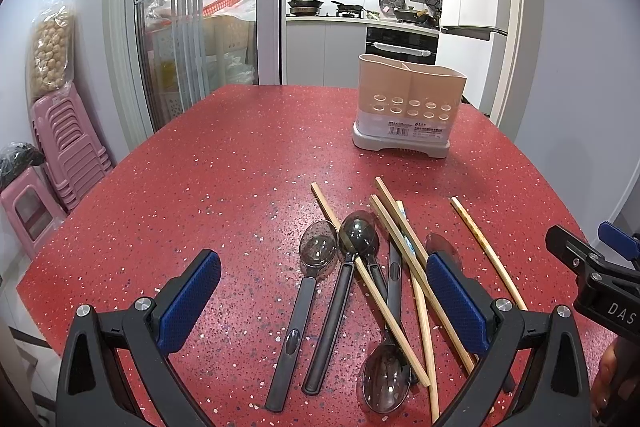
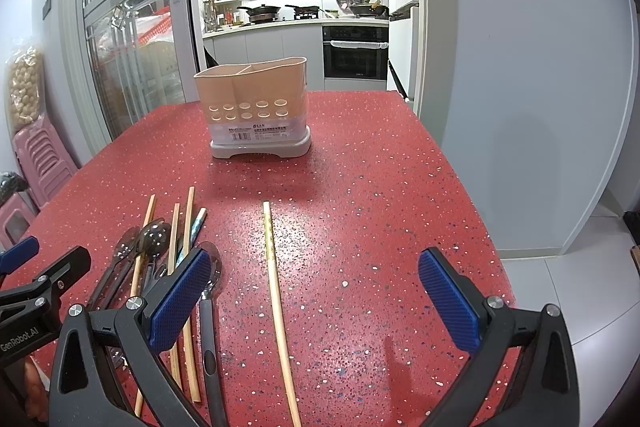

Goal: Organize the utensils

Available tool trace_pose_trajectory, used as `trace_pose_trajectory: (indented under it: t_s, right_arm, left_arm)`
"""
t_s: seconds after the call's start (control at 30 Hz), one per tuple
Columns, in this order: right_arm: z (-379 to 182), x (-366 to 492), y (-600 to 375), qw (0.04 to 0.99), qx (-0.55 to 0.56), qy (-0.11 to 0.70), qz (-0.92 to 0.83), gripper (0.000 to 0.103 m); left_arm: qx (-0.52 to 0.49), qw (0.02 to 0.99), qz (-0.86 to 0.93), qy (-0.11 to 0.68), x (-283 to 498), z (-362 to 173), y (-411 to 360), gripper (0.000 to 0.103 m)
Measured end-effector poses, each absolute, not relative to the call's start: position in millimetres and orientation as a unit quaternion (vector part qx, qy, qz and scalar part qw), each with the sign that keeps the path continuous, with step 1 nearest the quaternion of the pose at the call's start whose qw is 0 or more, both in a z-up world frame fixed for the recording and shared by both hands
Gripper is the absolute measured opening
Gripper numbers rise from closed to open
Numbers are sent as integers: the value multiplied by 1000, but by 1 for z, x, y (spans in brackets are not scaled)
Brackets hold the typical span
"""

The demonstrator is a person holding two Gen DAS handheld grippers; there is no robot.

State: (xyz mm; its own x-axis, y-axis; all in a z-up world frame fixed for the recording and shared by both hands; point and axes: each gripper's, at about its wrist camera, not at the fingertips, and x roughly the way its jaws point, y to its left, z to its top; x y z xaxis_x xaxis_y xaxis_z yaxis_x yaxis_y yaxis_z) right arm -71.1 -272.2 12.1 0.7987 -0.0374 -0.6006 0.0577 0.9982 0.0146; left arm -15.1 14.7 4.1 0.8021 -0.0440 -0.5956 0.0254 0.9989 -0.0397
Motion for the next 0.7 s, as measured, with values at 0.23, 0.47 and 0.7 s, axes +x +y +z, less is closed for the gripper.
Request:
trace_pose_trajectory:
  t_s: [0.23,0.47,0.7]
  right_arm:
    - [12,-71,-272,948,16,317,-25,103]
    - [12,-71,-273,948,16,317,-25,103]
    - [11,-70,-272,948,16,317,-24,103]
  left_arm:
    - [-14,949,-18,314,-15,4,15,103]
    - [-15,949,-18,314,-15,4,15,103]
    - [-15,948,-18,316,-15,4,15,103]
